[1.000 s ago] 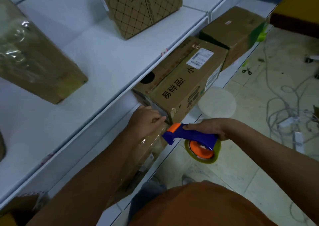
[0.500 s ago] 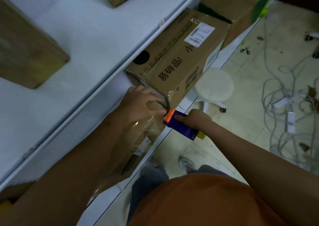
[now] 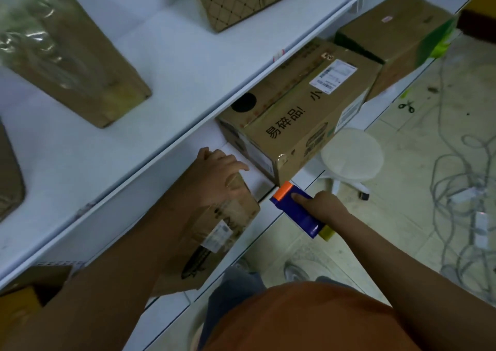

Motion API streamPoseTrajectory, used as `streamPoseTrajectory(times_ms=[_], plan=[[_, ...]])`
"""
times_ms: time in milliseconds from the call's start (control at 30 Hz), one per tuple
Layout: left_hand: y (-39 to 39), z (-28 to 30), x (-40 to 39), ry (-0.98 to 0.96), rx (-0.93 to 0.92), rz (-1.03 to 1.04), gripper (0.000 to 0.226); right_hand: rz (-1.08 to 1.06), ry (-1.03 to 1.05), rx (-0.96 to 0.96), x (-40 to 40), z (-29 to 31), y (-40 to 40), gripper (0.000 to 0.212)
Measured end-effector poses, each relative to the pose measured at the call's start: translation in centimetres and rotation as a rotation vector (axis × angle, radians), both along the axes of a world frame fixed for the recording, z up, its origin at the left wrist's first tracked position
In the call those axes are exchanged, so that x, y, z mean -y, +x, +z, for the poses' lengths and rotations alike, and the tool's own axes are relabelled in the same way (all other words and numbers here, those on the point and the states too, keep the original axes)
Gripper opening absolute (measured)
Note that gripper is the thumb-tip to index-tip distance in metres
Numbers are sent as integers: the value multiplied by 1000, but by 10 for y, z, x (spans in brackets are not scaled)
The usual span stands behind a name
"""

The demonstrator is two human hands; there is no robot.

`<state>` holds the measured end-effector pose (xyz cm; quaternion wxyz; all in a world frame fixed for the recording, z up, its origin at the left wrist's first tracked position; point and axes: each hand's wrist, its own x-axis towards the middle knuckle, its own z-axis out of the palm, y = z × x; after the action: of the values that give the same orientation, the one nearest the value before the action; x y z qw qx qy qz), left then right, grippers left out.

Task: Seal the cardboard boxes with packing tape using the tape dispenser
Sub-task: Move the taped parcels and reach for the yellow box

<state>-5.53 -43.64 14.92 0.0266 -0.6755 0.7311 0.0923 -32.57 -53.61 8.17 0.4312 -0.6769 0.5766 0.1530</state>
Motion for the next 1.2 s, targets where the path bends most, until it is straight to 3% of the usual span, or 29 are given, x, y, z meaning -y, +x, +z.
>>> streamPoseTrajectory(times_ms=[133,267,367,467,533,633,767,867,933,1000,1100,1167,1200], plan=[[9,7,-14,46,128,146,18,-101,0,108,-4,-1,9,66],[15,19,-41,-26,65,496,30,-174,11,222,-15,1,20,68],[19,44,-56,142,-210,906,73,-190,28,290,-27,3,26,66],[27,49,-75,279,-276,983,96,-146,58,304,-36,4,31,61],[33,46,-91,278,-233,1057,92,-116,79,321,-40,3,36,60],[45,36,-119,55,-213,1202,69,-64,98,308,-46,5,43,61],[61,37,-154,-277,-570,1559,72,-44,97,314,-50,7,49,60],[51,35,-181,-570,-759,1855,97,-69,117,326,-49,12,54,63],[34,12,-206,-631,-825,2035,87,-109,139,316,-48,14,57,66],[12,-22,-230,-781,-1055,2166,89,-155,161,331,-48,13,58,68],[-10,-101,-257,-754,-1185,2320,104,-161,169,336,-48,13,55,68],[-48,-98,-240,-579,-1246,2312,90,-139,165,344,-50,12,53,68],[-69,-88,-227,-496,-1363,2272,76,-123,156,339,-50,12,52,69]])
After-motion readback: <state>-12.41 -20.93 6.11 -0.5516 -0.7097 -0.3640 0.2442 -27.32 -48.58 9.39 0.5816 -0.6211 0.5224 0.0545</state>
